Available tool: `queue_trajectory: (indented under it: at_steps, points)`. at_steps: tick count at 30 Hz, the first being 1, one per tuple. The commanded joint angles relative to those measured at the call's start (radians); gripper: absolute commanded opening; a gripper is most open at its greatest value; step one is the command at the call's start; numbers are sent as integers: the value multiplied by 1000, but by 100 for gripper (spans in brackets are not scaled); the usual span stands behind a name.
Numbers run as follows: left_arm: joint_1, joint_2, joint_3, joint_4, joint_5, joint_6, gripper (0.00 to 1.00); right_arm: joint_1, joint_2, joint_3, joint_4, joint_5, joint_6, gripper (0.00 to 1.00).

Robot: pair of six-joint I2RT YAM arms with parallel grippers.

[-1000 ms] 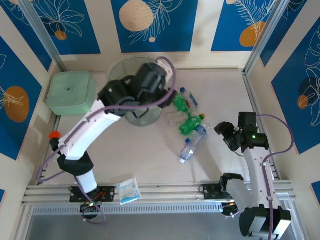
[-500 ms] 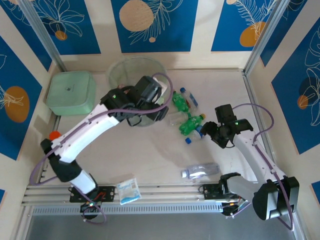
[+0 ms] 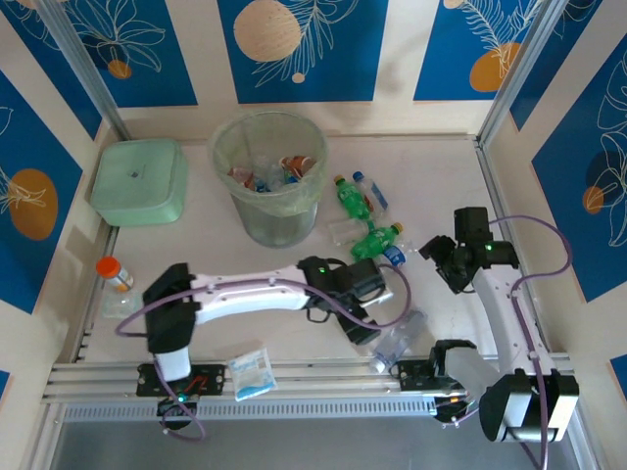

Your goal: Put the plastic bottles in the bin

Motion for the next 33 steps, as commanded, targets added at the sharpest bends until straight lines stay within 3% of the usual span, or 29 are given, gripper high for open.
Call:
queue_trajectory:
  at_steps: [1,8,19,33]
  points:
    - [-23,75,103,51,49,22,99,-35,-16,-6,-51,-43,-18,77]
    - [-55,223,221,24,-2,-15,99,-109,-19,-35,-31,-105,-44,77]
    - [-77,432,403,-111,49,-45,99,-153,-29,-58,-20,-133,-64,77]
    - [-77,430,401,-193,-110,-100,64,-197,-56,-73,-13,-164,-84,76]
